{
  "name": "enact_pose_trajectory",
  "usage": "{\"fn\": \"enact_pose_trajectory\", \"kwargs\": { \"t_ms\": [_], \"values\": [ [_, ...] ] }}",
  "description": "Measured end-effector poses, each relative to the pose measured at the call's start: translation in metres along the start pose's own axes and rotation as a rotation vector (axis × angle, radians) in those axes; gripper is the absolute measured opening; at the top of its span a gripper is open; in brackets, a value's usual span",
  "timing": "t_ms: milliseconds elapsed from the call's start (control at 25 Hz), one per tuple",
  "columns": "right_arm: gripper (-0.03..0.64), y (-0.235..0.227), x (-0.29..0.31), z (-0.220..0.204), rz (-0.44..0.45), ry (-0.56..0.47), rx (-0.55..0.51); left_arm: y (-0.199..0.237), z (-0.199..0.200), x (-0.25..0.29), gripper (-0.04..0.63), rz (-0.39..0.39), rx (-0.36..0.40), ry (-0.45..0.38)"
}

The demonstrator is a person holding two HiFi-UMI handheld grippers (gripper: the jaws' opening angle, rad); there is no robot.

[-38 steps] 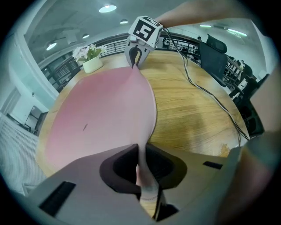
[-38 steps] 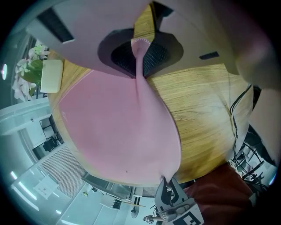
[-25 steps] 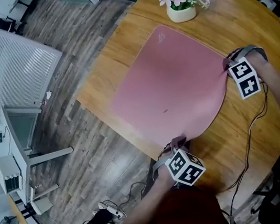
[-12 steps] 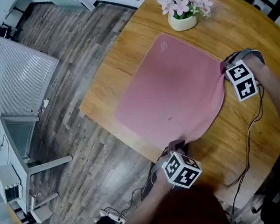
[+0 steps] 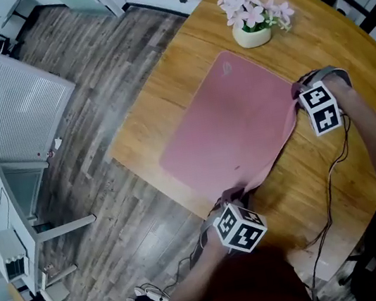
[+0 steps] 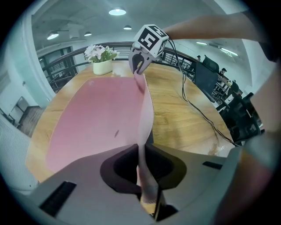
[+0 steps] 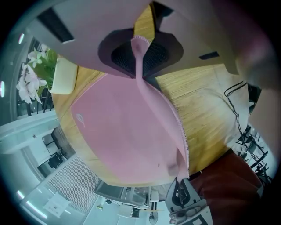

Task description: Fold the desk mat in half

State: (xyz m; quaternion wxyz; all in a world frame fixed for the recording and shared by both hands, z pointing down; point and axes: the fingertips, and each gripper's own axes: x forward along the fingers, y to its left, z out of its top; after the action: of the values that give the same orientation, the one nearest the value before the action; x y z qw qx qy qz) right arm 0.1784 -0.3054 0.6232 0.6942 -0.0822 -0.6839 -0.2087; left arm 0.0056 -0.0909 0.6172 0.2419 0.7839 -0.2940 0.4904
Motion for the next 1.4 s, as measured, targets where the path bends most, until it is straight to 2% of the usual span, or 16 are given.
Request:
{"fn": "enact_pose_trajectory", "kwargs": {
  "t_ms": [320, 600, 1400],
  "values": [
    [0.054, -0.025, 0.010, 0.014, 0.029, 0.025, -0.004, 0.028, -0.005, 0.002, 0.060, -0.029, -0.019, 0.004],
    [0.054, -0.051, 0.023, 0.024, 0.021, 0.023, 0.035, 0.061, -0.011, 0.006, 0.060, -0.016, -0.014, 0.027],
    [0.055, -0.102, 0.035, 0.048, -0.006, 0.080, 0.070, 0.123, -0.019, 0.014, 0.060, -0.092, 0.002, 0.026]
  ]
}}
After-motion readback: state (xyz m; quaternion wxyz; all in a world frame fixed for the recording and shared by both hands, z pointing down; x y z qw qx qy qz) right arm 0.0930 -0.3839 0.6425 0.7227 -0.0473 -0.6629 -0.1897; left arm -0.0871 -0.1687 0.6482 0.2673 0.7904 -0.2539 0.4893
